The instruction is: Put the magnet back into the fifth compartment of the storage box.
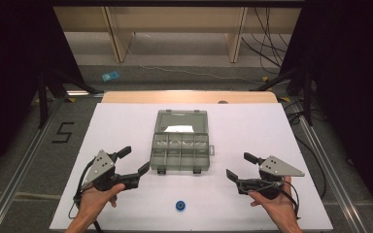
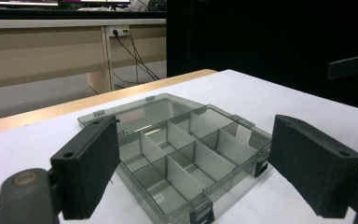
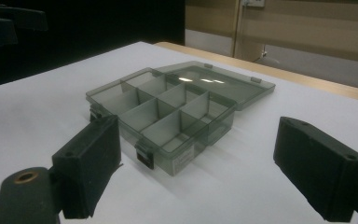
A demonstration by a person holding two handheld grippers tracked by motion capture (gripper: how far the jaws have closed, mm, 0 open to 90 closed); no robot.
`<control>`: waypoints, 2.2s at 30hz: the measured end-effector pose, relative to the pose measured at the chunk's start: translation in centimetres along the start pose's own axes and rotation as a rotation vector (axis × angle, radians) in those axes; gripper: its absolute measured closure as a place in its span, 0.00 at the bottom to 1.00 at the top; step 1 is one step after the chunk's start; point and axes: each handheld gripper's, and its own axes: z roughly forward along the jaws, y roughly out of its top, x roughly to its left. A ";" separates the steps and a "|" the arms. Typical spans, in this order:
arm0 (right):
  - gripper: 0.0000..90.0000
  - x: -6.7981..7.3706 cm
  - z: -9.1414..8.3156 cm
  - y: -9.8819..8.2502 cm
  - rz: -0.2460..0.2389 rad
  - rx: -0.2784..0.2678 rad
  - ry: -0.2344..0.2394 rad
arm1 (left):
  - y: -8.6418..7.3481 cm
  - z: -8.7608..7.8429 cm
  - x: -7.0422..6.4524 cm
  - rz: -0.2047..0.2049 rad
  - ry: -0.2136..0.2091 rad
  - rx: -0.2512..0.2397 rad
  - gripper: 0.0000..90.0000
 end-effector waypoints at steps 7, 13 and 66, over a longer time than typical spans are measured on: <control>0.17 0.0 0.0 0.1 -0.012 -0.007 0.004 | 0.0 0.1 -0.2 0.000 -0.006 0.001 0.18; 0.17 0.2 0.0 0.1 -0.016 -0.005 0.004 | 0.0 0.0 -0.1 0.001 -0.005 0.004 0.18; 0.27 8.7 8.9 3.2 -0.443 0.542 0.389 | -0.1 -0.1 0.2 -0.005 0.007 -0.008 0.18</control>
